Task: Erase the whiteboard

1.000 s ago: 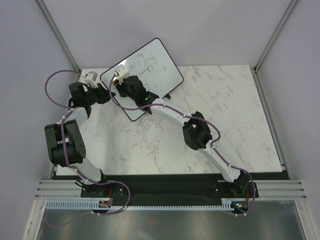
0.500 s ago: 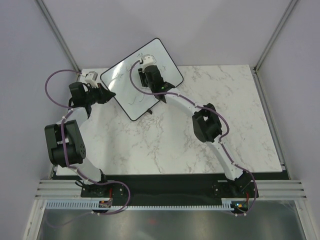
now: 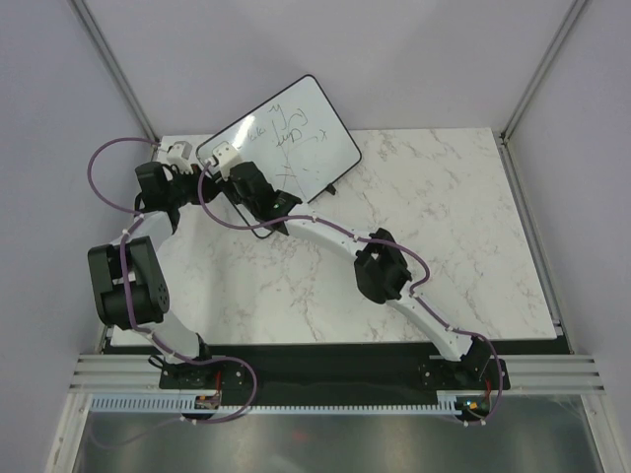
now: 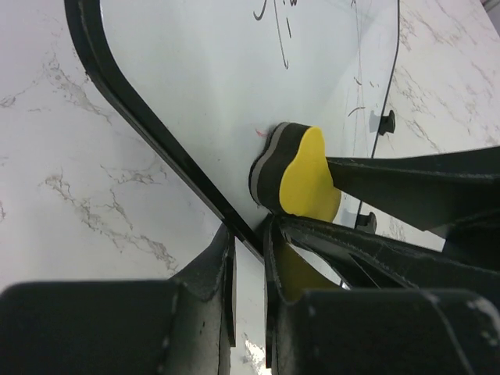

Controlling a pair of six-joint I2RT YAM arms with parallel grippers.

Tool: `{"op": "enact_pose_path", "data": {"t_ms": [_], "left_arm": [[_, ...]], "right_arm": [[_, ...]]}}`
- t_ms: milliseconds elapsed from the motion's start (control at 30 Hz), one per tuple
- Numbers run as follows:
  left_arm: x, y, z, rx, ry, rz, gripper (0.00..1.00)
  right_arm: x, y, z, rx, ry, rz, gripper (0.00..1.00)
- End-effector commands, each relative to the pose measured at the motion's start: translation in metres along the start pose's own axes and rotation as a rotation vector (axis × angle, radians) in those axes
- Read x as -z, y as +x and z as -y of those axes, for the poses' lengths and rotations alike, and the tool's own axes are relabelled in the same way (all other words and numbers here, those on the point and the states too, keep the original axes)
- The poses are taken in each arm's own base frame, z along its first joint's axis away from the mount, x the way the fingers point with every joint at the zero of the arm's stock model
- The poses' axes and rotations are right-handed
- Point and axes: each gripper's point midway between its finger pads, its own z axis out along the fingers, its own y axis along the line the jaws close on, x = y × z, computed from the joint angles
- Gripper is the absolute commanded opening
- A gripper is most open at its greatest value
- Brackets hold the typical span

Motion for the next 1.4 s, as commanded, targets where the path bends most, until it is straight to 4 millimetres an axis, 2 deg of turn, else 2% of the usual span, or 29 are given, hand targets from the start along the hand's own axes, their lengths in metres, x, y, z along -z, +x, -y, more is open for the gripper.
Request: {"op": "enact_pose_path", "data": {"t_ms": [0,67,133,167,300,367,500,533,567,600,633,667,700,733,767,800,833,967,1067,1133,1233,1267,1333,1367], "left_arm": [[-0.005,-0.012,0.028,-0.219,0.092,0.022,0.02],[-0.003,-0.012,0.029,-0.222,0.092,0.023,0.02],[-0.003,-0.009,0.029,-0.225,0.095,0.018,0.02],[-0.003,-0.008,0.030,-0.226,0.094,0.016,0.02],[-0.004,-0.006,0.029,-0.224,0.096,0.011,0.02],[-0.004,-0.005,0.031,-0.224,0.100,0.008,0.02],[-0.004,-0.007,0.034,-0.239,0.106,0.010,0.02],[-0.002,-0.011,0.035,-0.245,0.103,0.017,0.02],[-0.002,-0.012,0.035,-0.246,0.103,0.018,0.02],[-0.002,-0.015,0.035,-0.253,0.098,0.023,0.02],[-0.002,-0.016,0.036,-0.254,0.100,0.023,0.02],[-0.002,-0.017,0.036,-0.256,0.100,0.024,0.02],[-0.003,-0.019,0.035,-0.254,0.100,0.023,0.02],[-0.003,-0.019,0.035,-0.251,0.100,0.022,0.02],[-0.005,-0.017,0.033,-0.241,0.100,0.016,0.02],[-0.005,-0.019,0.033,-0.239,0.100,0.018,0.02],[-0.006,-0.018,0.033,-0.236,0.101,0.017,0.02],[-0.007,-0.016,0.032,-0.229,0.103,0.012,0.02],[-0.007,-0.015,0.033,-0.228,0.104,0.009,0.02],[-0.005,-0.015,0.034,-0.233,0.106,0.010,0.02],[-0.006,-0.014,0.033,-0.233,0.104,0.007,0.02],[-0.006,-0.013,0.033,-0.233,0.104,0.004,0.02],[-0.005,-0.014,0.033,-0.233,0.103,0.007,0.02],[-0.005,-0.014,0.034,-0.232,0.106,0.005,0.02]], "right_arm": [[-0.015,0.003,0.004,0.022,-0.011,0.026,0.00],[-0.017,-0.017,0.011,0.005,0.003,0.094,0.00],[-0.020,-0.020,0.023,-0.009,0.028,0.108,0.00],[-0.021,-0.030,0.026,-0.023,0.029,0.153,0.00],[-0.025,-0.037,0.020,-0.023,-0.026,0.193,0.00],[-0.028,-0.032,0.017,-0.011,-0.043,0.191,0.00],[-0.034,-0.001,0.021,-0.013,-0.039,0.107,0.00],[-0.032,0.001,0.024,-0.015,-0.031,0.092,0.00],[-0.028,0.017,0.024,-0.001,-0.033,0.022,0.00],[-0.026,0.042,0.022,0.008,-0.036,-0.042,0.00],[-0.017,0.035,0.027,0.001,-0.025,-0.053,0.00],[-0.011,0.044,0.027,-0.006,-0.022,-0.090,0.00],[-0.005,0.079,0.026,-0.022,-0.019,-0.173,0.00],[0.006,0.068,0.029,-0.041,-0.011,-0.172,0.00],[0.013,0.075,0.028,-0.051,-0.010,-0.194,0.00],[0.022,0.105,0.026,-0.037,-0.015,-0.265,0.00],[0.031,0.098,0.027,-0.068,-0.006,-0.262,0.00],[0.053,0.128,0.028,-0.061,0.010,-0.332,0.00],[0.056,0.133,0.032,-0.055,0.017,-0.342,0.00],[0.053,0.132,0.035,-0.064,0.015,-0.338,0.00],[0.042,0.110,0.033,-0.070,0.000,-0.295,0.00],[0.037,0.087,0.033,-0.070,0.000,-0.256,0.00],[0.028,0.073,0.037,-0.064,0.012,-0.221,0.00],[0.023,0.040,0.039,-0.075,0.016,-0.153,0.00]]}}
